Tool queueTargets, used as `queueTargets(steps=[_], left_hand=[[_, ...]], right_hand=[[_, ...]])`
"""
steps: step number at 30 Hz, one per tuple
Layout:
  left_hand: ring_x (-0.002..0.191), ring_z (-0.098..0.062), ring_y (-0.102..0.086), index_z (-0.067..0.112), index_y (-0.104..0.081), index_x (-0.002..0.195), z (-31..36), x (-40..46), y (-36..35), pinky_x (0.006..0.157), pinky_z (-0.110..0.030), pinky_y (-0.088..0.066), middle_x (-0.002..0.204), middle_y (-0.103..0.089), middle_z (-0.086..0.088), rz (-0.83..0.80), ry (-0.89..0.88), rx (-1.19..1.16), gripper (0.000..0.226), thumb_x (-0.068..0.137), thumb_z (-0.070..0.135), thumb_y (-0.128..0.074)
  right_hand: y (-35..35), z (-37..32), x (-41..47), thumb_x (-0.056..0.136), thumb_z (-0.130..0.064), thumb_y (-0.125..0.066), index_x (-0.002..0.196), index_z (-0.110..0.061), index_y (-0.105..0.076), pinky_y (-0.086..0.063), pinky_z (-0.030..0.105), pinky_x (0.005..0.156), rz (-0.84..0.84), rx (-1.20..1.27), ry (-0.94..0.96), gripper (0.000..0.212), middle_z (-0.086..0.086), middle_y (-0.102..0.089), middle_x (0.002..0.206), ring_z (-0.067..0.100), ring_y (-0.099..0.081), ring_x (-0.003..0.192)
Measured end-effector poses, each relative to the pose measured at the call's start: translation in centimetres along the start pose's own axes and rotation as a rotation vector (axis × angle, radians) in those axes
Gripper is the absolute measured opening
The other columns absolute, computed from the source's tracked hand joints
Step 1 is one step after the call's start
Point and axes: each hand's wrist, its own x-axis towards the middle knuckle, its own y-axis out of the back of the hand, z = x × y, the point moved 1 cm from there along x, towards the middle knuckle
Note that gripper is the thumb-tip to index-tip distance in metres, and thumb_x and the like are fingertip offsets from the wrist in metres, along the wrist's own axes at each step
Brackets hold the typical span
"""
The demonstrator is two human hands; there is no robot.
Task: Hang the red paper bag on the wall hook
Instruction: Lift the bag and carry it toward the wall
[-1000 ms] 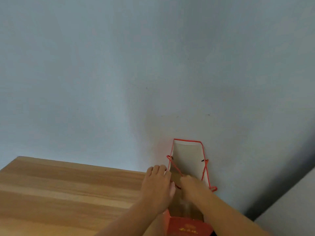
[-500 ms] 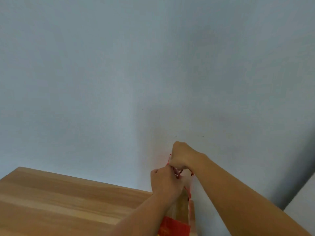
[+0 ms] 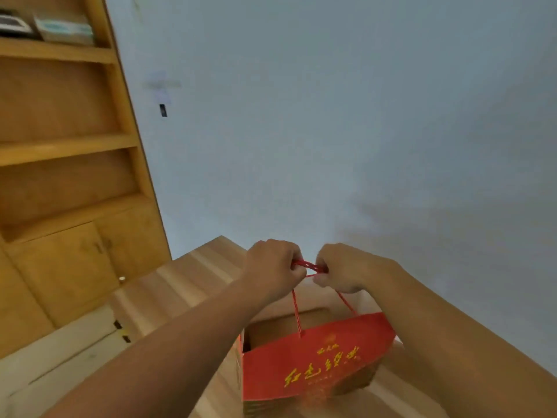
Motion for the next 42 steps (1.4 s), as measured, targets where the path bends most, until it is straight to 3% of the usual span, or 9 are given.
queueTargets(steps=[4, 8, 13, 15, 17, 21, 29, 34, 42], left_hand=[[0.064, -0.016, -0.060, 0.028, -0.071, 0.085, -7.2, -4.5, 4.6, 0.052, -0.030, -0.040, 0.064, -0.061, 0.008, 0.077, 0.152, 0.119, 0.012, 0.084, 0.025, -0.059], [0.076, -0.015, -0.070, 0.027, -0.073, 0.097, -13.5, -9.6, 8.9, 0.060, -0.027, -0.050, 0.082, -0.077, 0.008, 0.234, 0.257, 0.174, 0.014, 0.085, 0.026, -0.068], [0.077, -0.014, -0.071, 0.023, -0.076, 0.095, -21.4, -15.8, 14.1, 0.073, -0.037, -0.060, 0.085, -0.079, 0.007, 0.390, 0.354, 0.204, 0.010, 0.086, 0.021, -0.073], [0.080, -0.015, -0.071, 0.025, -0.076, 0.094, -24.5, -18.2, 16.0, 0.077, -0.039, -0.059, 0.086, -0.079, 0.007, 0.410, 0.421, 0.206, 0.008, 0.087, 0.023, -0.073], [0.082, -0.015, -0.071, 0.028, -0.074, 0.093, -28.0, -20.5, 17.8, 0.078, -0.039, -0.059, 0.086, -0.078, 0.009, 0.434, 0.488, 0.215, 0.006, 0.088, 0.025, -0.071], [0.084, -0.012, -0.070, 0.029, -0.074, 0.093, -34.9, -24.3, 21.3, 0.081, -0.036, -0.057, 0.087, -0.078, 0.011, 0.454, 0.603, 0.197, 0.008, 0.090, 0.025, -0.068], [0.083, -0.010, -0.070, 0.028, -0.074, 0.098, -46.5, -28.2, 26.0, 0.081, -0.037, -0.058, 0.088, -0.077, 0.010, 0.448, 0.673, 0.192, 0.010, 0.094, 0.028, -0.065], [0.081, -0.012, -0.070, 0.031, -0.075, 0.101, -53.9, -27.0, 27.4, 0.077, -0.036, -0.059, 0.084, -0.077, 0.010, 0.441, 0.695, 0.223, 0.013, 0.096, 0.030, -0.063], [0.083, -0.007, -0.069, 0.034, -0.074, 0.096, -67.0, -21.1, 27.9, 0.075, -0.033, -0.058, 0.084, -0.077, 0.016, 0.434, 0.741, 0.233, 0.010, 0.093, 0.032, -0.065]], right_hand=[[-2.0, -8.3, 1.9, 0.105, -0.027, -0.045, 0.114, -0.012, -0.067, -0.038, 0.037, 0.072, 0.283, -0.170, 0.173, 0.028, 0.008, -0.058, 0.112, 0.028, -0.057, 0.095], [-3.0, -17.2, 3.2, 0.104, -0.018, -0.046, 0.121, -0.010, -0.064, -0.037, 0.036, 0.073, 0.372, -0.173, 0.360, 0.026, 0.009, -0.052, 0.122, 0.028, -0.053, 0.109], [-3.8, -27.7, 5.5, 0.098, -0.032, -0.042, 0.092, -0.022, -0.067, -0.057, 0.042, 0.073, 0.303, 0.000, 0.486, 0.028, 0.000, -0.066, 0.092, 0.026, -0.067, 0.078], [-3.9, -32.3, 6.2, 0.100, -0.032, -0.045, 0.091, -0.019, -0.067, -0.053, 0.037, 0.064, 0.245, 0.090, 0.524, 0.028, 0.000, -0.068, 0.089, 0.021, -0.065, 0.072], [-4.3, -36.8, 6.8, 0.102, -0.029, -0.050, 0.100, -0.015, -0.071, -0.050, 0.034, 0.064, 0.207, 0.133, 0.585, 0.025, 0.003, -0.069, 0.098, 0.020, -0.064, 0.079], [-5.4, -45.8, 8.6, 0.102, -0.026, -0.058, 0.100, -0.015, -0.074, -0.058, 0.047, 0.083, 0.167, 0.165, 0.702, 0.020, 0.004, -0.073, 0.098, 0.024, -0.068, 0.090], [-7.1, -59.1, 13.3, 0.101, -0.031, -0.061, 0.092, -0.019, -0.074, -0.054, 0.037, 0.065, 0.215, 0.157, 0.782, 0.020, 0.001, -0.071, 0.082, 0.018, -0.066, 0.074], [-7.8, -64.5, 18.0, 0.102, -0.029, -0.059, 0.092, -0.021, -0.072, -0.035, 0.025, 0.055, 0.266, 0.162, 0.805, 0.019, -0.007, -0.061, 0.073, 0.011, -0.055, 0.065], [-8.2, -71.3, 30.9, 0.095, -0.030, -0.071, 0.094, -0.023, -0.073, -0.058, 0.036, 0.070, 0.307, 0.285, 0.808, 0.007, -0.007, -0.074, 0.085, 0.013, -0.068, 0.078]])
